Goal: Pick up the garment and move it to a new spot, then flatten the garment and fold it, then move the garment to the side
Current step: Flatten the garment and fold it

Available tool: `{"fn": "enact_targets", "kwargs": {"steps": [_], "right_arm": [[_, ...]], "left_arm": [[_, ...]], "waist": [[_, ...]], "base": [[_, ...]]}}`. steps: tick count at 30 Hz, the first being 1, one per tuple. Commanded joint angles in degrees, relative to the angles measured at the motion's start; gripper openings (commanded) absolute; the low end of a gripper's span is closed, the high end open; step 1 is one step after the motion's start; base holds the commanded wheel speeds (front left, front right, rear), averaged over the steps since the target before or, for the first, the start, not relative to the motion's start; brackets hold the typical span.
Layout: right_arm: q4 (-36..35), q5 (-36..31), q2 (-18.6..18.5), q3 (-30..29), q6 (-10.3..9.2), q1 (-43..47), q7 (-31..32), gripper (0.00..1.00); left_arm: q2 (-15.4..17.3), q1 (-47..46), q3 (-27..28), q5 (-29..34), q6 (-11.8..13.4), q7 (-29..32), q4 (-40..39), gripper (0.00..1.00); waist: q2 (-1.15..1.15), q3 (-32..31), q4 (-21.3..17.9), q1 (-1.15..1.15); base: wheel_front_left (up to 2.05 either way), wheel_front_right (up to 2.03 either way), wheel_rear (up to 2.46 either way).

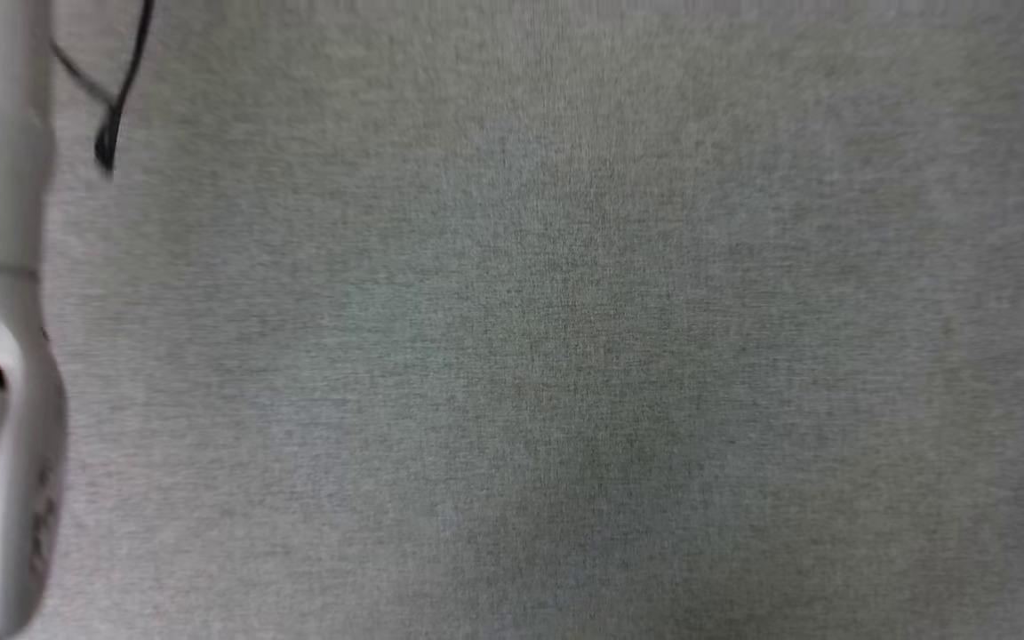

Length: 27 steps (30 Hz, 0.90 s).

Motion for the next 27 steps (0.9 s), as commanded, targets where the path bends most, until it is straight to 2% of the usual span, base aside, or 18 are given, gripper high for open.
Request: {"fn": "enact_targets", "kwargs": {"steps": [1,8,14,21,27], "right_arm": [[0.38,0.62,-0.11,1.11,-0.05,2.15,-0.33,0.0],[0.92,5.33,-0.51,4.64,-0.06,17.57,-3.02,0.0],[-0.96,8.69,-1.55,6.1,-0.07,32.6,-5.64,0.0],[-4.85,11.41,-1.64,5.15,-0.08,49.25,-7.53,0.0],[-10.4,10.63,-3.83,2.18,-0.09,62.31,-7.86,0.0]], "left_arm": [[0.13,2.37,0.49,-0.38,-0.39,-0.3,0.25,0.0],[-1.08,20.81,2.04,-0.93,-1.28,-0.51,-3.08,0.0],[-1.95,41.12,4.53,-0.42,-0.08,-0.48,-11.79,0.0],[-2.27,64.24,6.99,-1.82,2.77,-0.45,-23.81,0.0],[-1.14,79.96,7.25,-2.03,6.49,2.57,-35.36,0.0]], "waist": [[0.0,-3.07,0.29,-0.01],[0.0,-13.29,0.83,-0.01],[0.0,-22.29,1.09,-0.01],[0.0,-30.24,0.43,-0.01],[0.0,-34.43,0.54,-0.01]], "base": [[0.0,0.0,0.0],[0.0,0.0,0.0],[0.0,0.0,0.0],[0.0,0.0,0.0],[0.0,0.0,0.0]]}}
